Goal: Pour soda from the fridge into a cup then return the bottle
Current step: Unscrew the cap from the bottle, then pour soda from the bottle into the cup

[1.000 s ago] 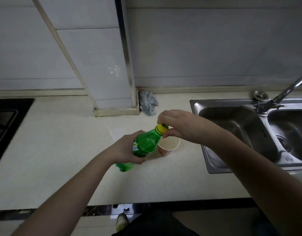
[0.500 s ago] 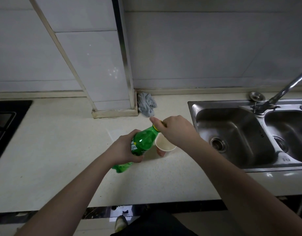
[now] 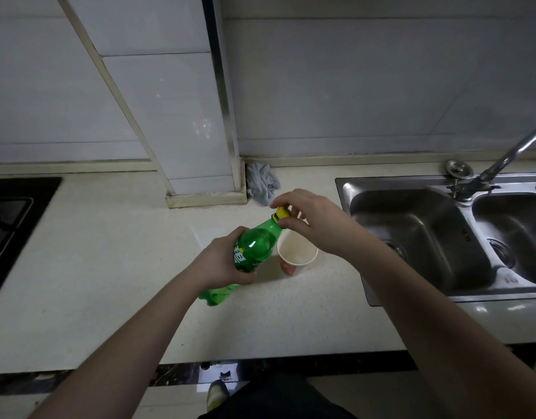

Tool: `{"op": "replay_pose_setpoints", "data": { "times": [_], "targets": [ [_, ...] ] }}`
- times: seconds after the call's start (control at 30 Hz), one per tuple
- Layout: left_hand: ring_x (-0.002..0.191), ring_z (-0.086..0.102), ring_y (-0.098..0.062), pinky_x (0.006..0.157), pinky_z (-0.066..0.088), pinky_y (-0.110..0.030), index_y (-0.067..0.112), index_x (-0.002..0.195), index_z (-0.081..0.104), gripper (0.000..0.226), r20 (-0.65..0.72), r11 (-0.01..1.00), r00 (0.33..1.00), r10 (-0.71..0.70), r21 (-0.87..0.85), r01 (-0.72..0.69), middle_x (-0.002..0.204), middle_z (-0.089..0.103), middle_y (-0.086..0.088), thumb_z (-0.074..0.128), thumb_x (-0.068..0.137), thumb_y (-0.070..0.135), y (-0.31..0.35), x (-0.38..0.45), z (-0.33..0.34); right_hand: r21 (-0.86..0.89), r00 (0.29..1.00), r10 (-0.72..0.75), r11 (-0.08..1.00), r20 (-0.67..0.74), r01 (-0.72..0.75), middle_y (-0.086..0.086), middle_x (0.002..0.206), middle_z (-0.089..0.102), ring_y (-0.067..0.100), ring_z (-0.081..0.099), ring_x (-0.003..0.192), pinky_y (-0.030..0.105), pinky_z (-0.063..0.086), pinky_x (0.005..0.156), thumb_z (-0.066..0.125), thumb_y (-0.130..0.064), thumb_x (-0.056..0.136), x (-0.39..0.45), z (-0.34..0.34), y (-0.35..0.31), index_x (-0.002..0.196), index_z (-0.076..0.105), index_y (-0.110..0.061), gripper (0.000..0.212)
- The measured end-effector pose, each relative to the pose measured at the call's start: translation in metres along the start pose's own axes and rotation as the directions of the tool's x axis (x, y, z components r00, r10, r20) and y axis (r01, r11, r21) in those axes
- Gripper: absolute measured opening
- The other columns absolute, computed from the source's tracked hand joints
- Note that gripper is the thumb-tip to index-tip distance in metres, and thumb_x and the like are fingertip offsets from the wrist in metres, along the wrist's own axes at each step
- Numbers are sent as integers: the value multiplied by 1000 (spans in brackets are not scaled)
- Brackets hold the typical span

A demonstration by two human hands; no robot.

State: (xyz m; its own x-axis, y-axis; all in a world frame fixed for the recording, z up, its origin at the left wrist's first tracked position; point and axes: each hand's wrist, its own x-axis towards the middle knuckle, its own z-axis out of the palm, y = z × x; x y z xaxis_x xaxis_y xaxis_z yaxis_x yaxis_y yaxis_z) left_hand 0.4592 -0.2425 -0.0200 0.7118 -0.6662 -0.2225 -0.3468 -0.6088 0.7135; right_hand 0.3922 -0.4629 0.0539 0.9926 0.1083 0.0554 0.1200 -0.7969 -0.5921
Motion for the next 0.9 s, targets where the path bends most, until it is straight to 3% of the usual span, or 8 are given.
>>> {"op": "replay_pose_setpoints", "data": {
  "times": [0.1, 0.23, 0.33, 0.5, 0.63, 0.77, 0.9],
  "targets": [
    [81, 64, -1, 71, 55, -30, 35, 119, 49, 71, 12, 1000, 1000, 0, 16, 0, 93, 68, 14, 86, 60, 23, 1, 0, -2, 13, 998, -60, 998, 15, 60, -7, 117, 62, 4, 52, 104, 17, 39, 92, 64, -17, 90, -4, -5, 5, 118, 63, -21, 28],
    [82, 64, 0, 69, 54, -26, 34, 118, 49, 69, 44, 1000, 999, -4, 20, 3, 93, 68, 13, 85, 60, 22, 0, 2, -2, 143, 995, -26, 989, -101, 40, -13, 120, 62, -3, 52, 114, 12, 38, 99, 65, -12, 88, -14, -10, 16, 114, 64, -27, 31],
    [81, 63, 0, 67, 53, -23, 34, 117, 49, 68, 55, 999, 998, -27, 35, 25, 93, 67, 13, 85, 61, 23, -5, 2, 0, 258, 979, 64, 966, -195, -12, -18, 117, 60, -3, 54, 111, 11, 41, 95, 64, -10, 87, -21, -14, 26, 113, 61, -30, 32],
    [81, 65, -8, 72, 58, -36, 33, 117, 48, 70, 71, 992, 995, -73, 105, 65, 94, 66, 11, 84, 57, 29, -13, 4, 4, 246, 970, 227, 948, -85, -200, -12, 118, 60, 6, 56, 108, 21, 46, 94, 62, -19, 91, -26, 6, 42, 119, 59, -31, 30],
    [82, 65, -12, 72, 58, -39, 32, 122, 46, 75, 112, 969, 988, -108, 232, 80, 97, 65, 9, 82, 56, 34, -17, 9, 5, 261, 932, 348, 913, -100, -313, -10, 118, 61, 9, 57, 106, 27, 46, 92, 62, -20, 91, -29, 34, 54, 119, 60, -30, 30],
    [82, 63, -13, 70, 58, -36, 33, 123, 44, 75, 144, 930, 979, -144, 359, 84, 98, 63, 9, 80, 57, 36, -17, 13, 5, 319, 894, 436, 866, -103, -386, -13, 104, 61, 6, 58, 96, 15, 43, 79, 62, -19, 91, -36, 53, 67, 116, 61, -30, 27],
    [82, 61, -16, 66, 54, -32, 32, 125, 41, 74, 160, 867, 972, -170, 492, 71, 99, 62, 7, 77, 60, 37, -14, 16, 6, 444, 845, 521, 789, -118, -424, -7, 106, 67, 5, 62, 91, 9, 41, 70, 59, -21, 93, -43, 63, 79, 115, 60, -30, 24]
  ]
}}
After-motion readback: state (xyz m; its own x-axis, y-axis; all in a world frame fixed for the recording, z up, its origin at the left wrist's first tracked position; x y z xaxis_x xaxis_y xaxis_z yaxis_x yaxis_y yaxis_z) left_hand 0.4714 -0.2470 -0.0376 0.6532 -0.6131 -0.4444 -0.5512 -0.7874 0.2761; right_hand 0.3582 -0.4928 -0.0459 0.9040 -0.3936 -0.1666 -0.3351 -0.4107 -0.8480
